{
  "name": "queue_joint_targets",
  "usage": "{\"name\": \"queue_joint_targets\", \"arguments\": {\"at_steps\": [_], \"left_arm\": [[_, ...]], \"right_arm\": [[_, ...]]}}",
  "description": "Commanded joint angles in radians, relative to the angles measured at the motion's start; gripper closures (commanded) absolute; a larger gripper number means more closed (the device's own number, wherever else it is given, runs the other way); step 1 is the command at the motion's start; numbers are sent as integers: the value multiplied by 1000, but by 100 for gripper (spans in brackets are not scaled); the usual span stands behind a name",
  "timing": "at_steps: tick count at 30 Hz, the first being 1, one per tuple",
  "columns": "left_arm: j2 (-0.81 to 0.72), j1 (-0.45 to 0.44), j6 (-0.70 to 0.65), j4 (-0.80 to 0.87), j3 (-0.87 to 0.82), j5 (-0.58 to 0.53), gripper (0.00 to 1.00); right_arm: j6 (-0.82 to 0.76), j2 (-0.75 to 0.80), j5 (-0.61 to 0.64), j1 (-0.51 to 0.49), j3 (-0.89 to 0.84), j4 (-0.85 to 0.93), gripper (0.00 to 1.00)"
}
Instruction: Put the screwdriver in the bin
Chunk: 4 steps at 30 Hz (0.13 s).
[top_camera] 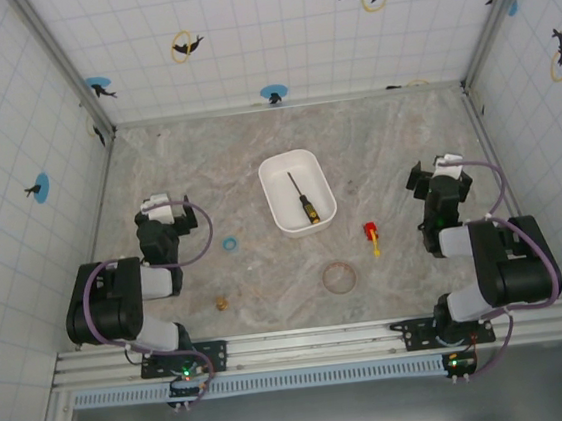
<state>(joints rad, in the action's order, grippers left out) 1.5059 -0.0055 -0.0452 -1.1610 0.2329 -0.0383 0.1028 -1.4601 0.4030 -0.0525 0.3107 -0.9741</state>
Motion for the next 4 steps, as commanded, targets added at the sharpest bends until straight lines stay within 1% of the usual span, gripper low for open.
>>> {"name": "queue_joint_targets", "arguments": {"at_steps": [1,4], "left_arm": [[7,-3,4,-27,18,-9,2],[7,-4,3,-28,16,-8,2]], "right_arm": [[0,-6,17,-4,-12,-55,1],[0,-7,17,-4,-12,-53,1]]}}
